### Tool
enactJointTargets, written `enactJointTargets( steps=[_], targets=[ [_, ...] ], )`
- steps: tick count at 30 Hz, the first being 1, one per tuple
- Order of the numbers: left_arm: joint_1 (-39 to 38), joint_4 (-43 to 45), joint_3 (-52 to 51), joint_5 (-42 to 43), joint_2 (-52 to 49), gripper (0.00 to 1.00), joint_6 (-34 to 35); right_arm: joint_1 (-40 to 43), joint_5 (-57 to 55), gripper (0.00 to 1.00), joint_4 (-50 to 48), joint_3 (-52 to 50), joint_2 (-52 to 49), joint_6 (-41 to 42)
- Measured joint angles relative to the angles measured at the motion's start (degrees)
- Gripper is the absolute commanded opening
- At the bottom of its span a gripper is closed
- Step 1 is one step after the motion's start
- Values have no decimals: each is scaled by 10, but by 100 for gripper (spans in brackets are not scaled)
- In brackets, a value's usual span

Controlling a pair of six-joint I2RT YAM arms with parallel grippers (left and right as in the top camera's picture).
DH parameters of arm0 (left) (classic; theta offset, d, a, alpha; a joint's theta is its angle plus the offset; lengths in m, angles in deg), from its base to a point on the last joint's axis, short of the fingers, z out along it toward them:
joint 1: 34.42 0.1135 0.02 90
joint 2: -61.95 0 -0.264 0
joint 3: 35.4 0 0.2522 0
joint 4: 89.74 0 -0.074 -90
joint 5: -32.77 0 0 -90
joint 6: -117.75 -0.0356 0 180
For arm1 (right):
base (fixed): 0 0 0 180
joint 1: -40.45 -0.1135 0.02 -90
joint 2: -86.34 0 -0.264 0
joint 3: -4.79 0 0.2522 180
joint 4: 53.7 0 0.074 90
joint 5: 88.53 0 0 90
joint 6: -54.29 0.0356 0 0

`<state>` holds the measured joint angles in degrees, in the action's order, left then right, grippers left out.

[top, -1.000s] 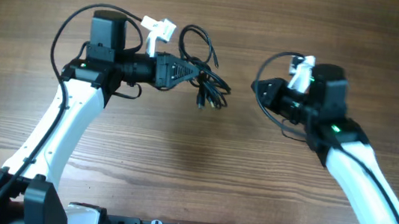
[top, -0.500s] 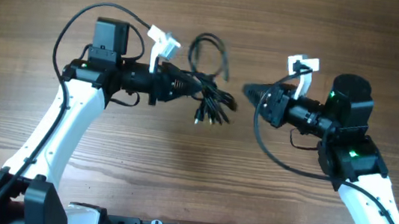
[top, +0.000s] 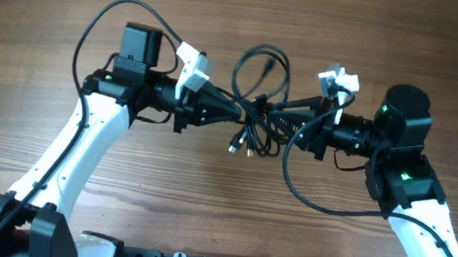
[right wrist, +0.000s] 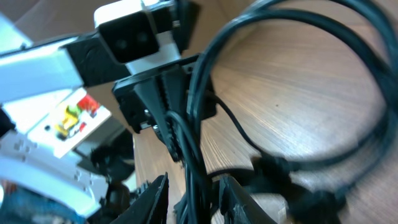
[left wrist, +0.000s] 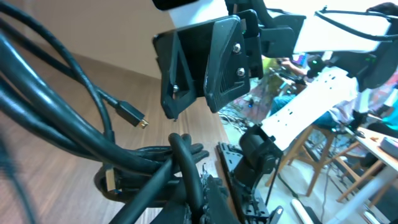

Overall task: Untangle cables
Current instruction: 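Grasp the hanging cables with the right gripper beside the left gripper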

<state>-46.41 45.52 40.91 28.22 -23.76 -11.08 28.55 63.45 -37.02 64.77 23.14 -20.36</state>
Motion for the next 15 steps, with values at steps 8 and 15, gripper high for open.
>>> enactJointTargets(
  steps=[8,15],
  targets=[
    [-10,-8,0,-1,0,4,58,0,19,34,0,0,0,-123],
    [-12,-26,0,-3,0,4,106,-8,21,41,35,0,0,-220]
  ],
)
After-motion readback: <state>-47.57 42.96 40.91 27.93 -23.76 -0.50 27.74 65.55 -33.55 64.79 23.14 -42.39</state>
